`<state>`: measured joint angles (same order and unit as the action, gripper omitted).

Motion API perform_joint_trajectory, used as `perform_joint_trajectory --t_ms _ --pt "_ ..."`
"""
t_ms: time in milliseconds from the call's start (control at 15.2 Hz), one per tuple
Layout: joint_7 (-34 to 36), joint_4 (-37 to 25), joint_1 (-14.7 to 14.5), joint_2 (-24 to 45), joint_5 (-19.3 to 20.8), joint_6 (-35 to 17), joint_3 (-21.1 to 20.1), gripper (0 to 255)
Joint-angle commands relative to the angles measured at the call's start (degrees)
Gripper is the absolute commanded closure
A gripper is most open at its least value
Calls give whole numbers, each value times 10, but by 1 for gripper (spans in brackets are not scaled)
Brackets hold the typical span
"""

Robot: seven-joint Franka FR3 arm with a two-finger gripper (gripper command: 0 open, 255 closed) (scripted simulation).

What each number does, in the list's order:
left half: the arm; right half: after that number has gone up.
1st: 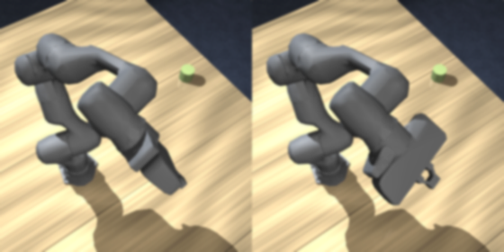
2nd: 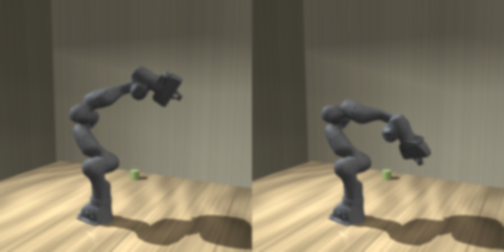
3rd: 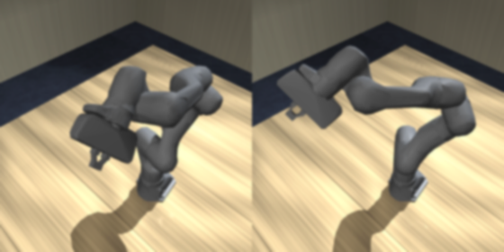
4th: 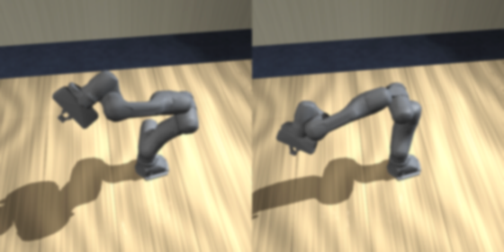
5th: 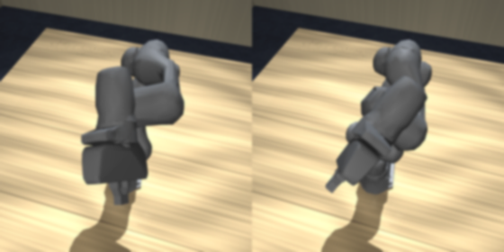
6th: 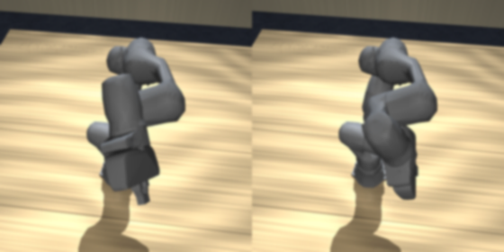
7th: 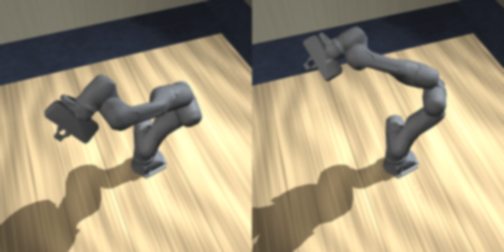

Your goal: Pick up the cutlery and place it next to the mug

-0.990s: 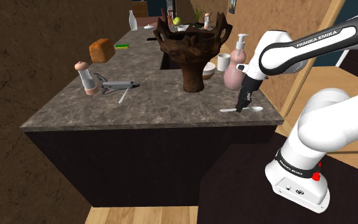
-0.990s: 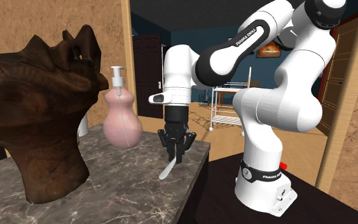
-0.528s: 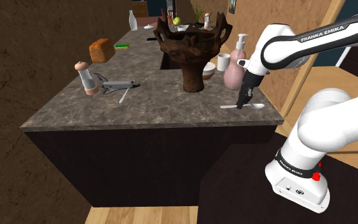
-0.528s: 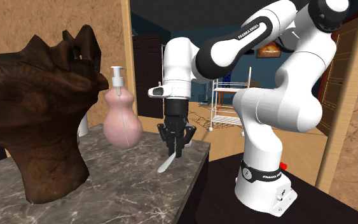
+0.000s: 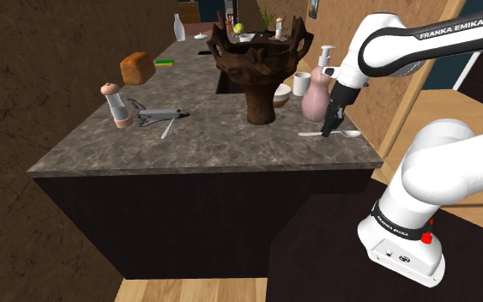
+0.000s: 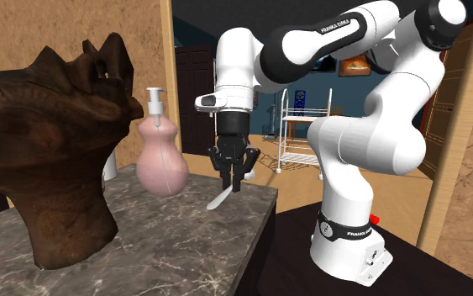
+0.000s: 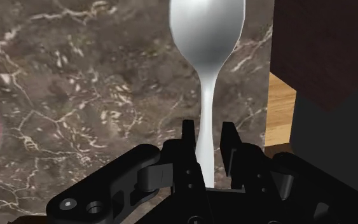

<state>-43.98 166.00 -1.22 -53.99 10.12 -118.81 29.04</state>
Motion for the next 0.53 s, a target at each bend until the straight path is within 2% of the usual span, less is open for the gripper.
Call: perform_joint_trajectory --t_ms 0,462 --pt "3 -14 -1 -7 -4 21 -6 255" --pt "14 -59 -8 -23 -19 80 -27 255"
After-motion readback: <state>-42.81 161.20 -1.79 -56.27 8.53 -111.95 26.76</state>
